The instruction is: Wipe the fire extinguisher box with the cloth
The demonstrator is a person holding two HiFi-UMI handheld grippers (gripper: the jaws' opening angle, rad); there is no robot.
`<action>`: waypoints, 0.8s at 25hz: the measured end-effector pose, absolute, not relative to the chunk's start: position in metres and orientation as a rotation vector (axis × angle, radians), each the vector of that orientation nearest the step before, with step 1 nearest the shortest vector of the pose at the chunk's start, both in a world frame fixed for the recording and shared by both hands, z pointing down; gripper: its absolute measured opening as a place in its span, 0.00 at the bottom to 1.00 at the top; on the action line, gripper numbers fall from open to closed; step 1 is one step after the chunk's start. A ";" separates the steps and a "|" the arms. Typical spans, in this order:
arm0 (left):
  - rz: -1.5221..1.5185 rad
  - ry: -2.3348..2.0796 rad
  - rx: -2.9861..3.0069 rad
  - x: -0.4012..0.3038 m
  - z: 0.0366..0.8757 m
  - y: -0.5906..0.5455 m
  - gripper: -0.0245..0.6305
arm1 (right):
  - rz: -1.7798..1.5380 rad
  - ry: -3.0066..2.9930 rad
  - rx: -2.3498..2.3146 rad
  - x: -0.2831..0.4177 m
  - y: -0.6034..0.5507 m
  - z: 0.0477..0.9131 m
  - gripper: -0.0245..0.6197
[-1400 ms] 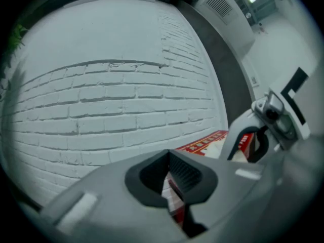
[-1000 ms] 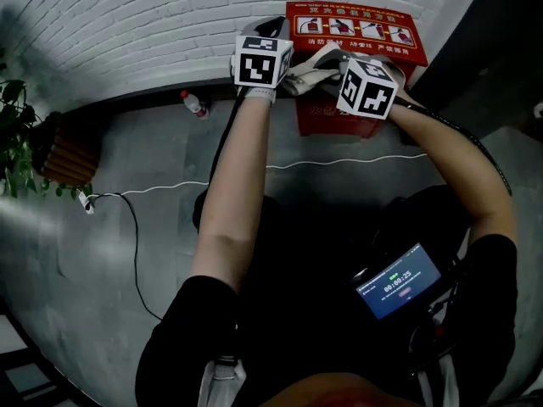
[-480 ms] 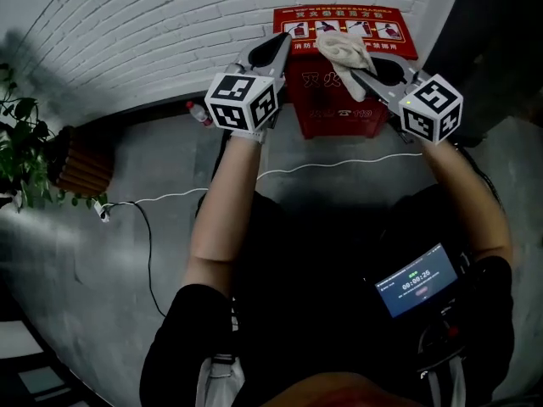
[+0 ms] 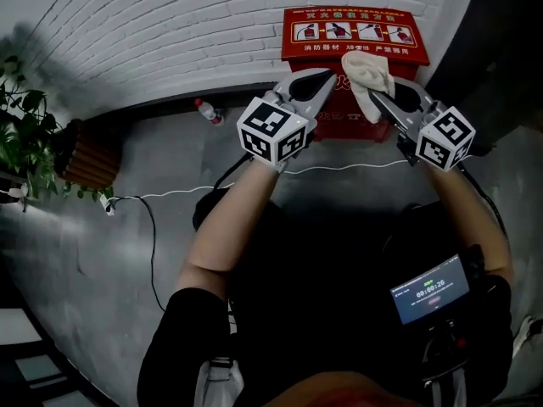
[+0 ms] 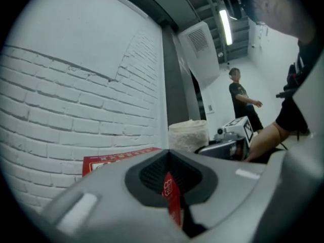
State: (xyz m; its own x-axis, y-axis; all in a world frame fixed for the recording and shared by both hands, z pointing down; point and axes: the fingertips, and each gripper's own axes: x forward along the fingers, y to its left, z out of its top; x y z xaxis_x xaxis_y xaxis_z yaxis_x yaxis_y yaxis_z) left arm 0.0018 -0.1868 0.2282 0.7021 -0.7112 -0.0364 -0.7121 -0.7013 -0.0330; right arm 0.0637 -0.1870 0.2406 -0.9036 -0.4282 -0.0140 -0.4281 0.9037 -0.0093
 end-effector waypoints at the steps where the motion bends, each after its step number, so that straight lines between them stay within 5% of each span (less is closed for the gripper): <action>1: 0.041 1.200 -2.859 0.001 0.227 -0.187 0.04 | 0.011 3.042 -0.682 0.063 -0.185 0.237 0.18; 20: 0.053 1.186 -2.851 -0.009 0.228 -0.181 0.04 | 0.080 2.905 -0.788 0.082 -0.184 0.215 0.18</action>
